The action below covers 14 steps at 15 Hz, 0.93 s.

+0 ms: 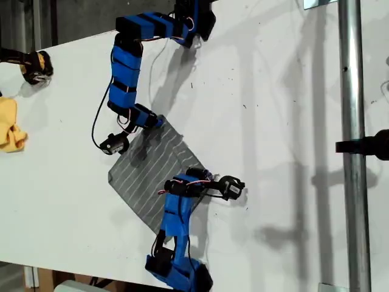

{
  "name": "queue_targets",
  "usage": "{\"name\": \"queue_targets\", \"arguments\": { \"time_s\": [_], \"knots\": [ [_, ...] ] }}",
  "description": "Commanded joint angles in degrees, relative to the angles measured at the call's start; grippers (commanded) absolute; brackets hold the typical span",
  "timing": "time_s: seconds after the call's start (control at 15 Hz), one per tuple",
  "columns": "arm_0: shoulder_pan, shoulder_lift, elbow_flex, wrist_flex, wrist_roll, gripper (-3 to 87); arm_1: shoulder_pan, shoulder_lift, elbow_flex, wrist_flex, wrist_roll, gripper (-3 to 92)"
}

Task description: Grasp corners of a towel and fold twice.

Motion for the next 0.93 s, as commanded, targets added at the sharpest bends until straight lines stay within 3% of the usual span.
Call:
{"name": "queue_targets", "arguments": {
  "time_s": [0.0,0.27,0.53,0.67,0.87],
  "knots": [
    [0.62,2.46,-0.35,-0.09,-1.32,-2.5,-0.35,1.23,0.18,-0.88,-0.88,-0.1],
    [1.49,7.29,-3.52,1.32,4.13,-2.6,-4.48,7.47,0.18,3.96,1.23,-0.1],
    [2.72,11.51,-8.0,1.58,12.83,-2.6,-6.06,27.25,4.04,12.22,5.54,-0.1],
    [4.04,13.54,-8.09,0.26,17.4,-2.6,-5.36,39.02,10.72,12.83,9.14,-0.1],
    [6.33,11.34,-7.47,-2.72,17.4,-2.6,-4.92,49.39,22.24,10.63,15.29,-0.1]
  ]
}}
